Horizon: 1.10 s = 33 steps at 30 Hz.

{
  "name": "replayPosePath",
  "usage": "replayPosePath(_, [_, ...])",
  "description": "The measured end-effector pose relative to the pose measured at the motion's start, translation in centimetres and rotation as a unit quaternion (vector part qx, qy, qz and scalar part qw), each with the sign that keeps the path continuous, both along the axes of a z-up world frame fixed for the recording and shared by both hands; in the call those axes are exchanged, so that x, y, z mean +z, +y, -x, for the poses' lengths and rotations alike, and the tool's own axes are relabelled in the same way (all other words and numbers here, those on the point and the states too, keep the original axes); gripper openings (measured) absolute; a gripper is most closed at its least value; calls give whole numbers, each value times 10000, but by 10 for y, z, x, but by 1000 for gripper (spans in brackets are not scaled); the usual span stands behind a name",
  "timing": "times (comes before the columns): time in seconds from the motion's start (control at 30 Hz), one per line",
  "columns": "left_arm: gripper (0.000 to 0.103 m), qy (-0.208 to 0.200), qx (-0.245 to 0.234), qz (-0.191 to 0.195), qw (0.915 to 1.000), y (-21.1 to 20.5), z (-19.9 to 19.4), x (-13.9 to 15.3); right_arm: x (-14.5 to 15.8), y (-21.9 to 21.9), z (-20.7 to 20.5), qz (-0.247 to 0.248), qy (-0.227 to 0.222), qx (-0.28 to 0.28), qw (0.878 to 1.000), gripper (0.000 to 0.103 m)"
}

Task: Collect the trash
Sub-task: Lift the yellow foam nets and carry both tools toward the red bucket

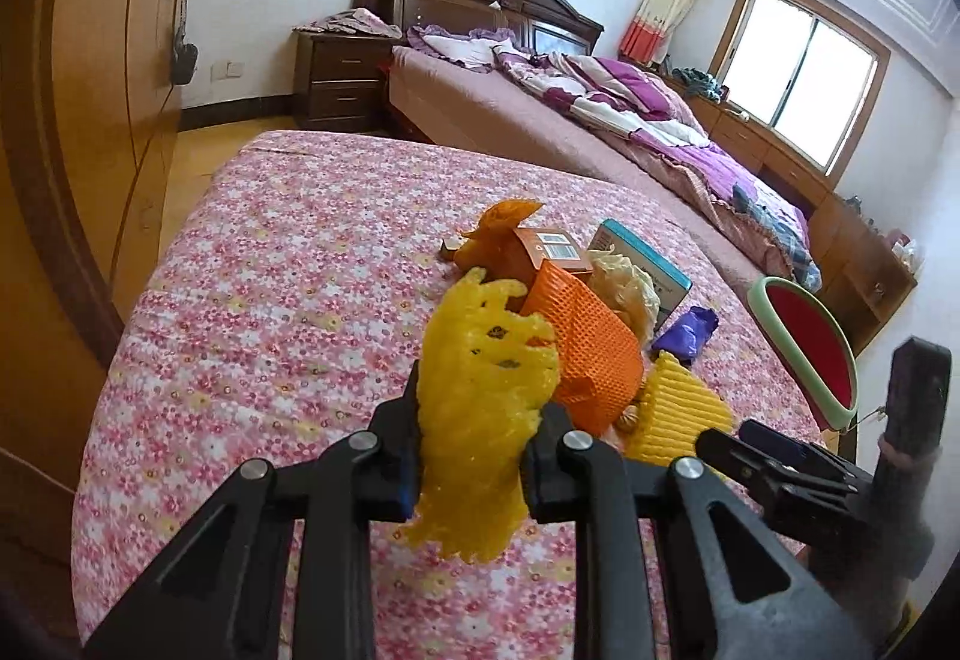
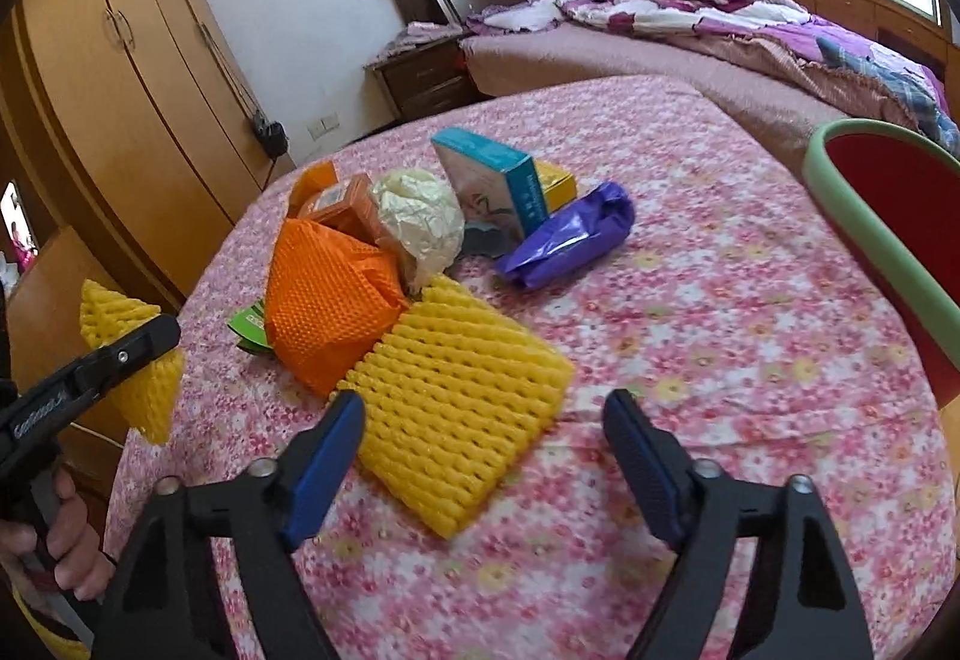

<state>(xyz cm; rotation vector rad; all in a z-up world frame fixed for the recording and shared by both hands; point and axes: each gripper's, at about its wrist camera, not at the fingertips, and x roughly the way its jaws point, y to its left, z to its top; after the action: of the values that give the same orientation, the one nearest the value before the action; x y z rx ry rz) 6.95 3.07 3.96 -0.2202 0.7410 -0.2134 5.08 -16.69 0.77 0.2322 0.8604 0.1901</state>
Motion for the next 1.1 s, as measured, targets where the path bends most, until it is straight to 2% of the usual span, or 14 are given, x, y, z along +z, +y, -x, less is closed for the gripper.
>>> replayPosePath(0.07, [25, 1, -63, 29, 10000, 2, -3, -4, -3, 4, -4, 49, 107, -1, 9999, 70])
replayPosePath(0.17, [25, -15, -28, 44, 10000, 5, -8, -6, -6, 12, -8, 280, 169, -145, 9994, 63])
replayPosePath(0.3, [25, 132, -96, 264, 9995, 12, -21, -11, -6, 16, -12, 404, 258, -221, 9986, 53])
replayPosePath(0.43, [25, 240, -233, 411, 9986, 12, -28, -16, -7, 16, -13, 278, 284, -376, 9985, 34])
replayPosePath(0.57, [25, 295, -360, 444, 9979, 7, -30, -21, -7, 13, -11, 43, 267, -390, 9989, 22])
replayPosePath(0.73, [25, 362, -440, 464, 9973, 1, -28, -23, 3, 13, 0, 25, 21, -372, 9993, 17])
replayPosePath(1.1, [25, 291, -553, 522, 9967, -6, -12, -4, 40, -5, 26, -104, -549, -530, 9970, 16])
